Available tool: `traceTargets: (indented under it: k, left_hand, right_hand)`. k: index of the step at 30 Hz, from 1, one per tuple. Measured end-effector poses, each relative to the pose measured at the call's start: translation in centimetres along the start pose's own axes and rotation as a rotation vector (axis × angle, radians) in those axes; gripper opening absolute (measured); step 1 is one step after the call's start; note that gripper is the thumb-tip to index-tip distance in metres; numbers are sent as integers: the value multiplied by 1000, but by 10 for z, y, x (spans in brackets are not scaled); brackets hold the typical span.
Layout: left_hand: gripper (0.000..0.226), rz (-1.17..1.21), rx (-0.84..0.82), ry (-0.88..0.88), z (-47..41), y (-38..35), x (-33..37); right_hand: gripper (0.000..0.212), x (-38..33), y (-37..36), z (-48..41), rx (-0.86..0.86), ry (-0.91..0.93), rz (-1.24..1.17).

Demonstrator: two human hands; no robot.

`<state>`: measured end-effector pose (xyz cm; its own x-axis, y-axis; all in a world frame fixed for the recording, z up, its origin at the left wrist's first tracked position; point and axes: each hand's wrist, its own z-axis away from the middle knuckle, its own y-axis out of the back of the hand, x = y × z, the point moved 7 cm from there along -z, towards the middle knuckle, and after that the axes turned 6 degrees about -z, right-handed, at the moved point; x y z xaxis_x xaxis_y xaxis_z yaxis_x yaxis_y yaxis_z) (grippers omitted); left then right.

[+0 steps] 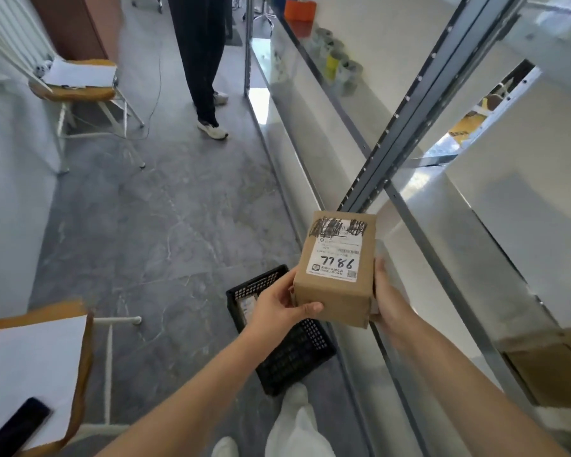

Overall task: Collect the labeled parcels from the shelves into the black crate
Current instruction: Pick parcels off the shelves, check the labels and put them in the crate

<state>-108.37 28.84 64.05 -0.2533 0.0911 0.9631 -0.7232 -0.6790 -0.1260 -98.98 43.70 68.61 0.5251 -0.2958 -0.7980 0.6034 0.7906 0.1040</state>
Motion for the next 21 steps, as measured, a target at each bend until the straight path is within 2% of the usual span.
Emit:
traceTargets:
  k: [3,6,8,11,14,17,21]
  left_hand:
    - [38,37,8,140,-22,4,-21]
    - [51,221,24,289,-44,1,-51]
    - [37,271,92,332,-58,-2,-70]
    - [17,312,170,405,-81,-10,-101]
    - [26,343,224,514,-106,-16,-140]
    - [29,302,238,589,-126,-23,-180]
    - [27,221,290,699,-152,-18,-257]
  right_hand:
    - [71,10,12,-33,-143,-153,-36]
    - [57,19,26,-70,-223,-274,-42]
    - [44,28,32,-97,-261,-308,16]
    - [40,44,44,-138,-283,-353,68]
    - [39,68,52,-182,-338,-361,144]
    - [39,103,58,-220,-312,-392,182]
    - [52,179,47,-278,-277,-493,225]
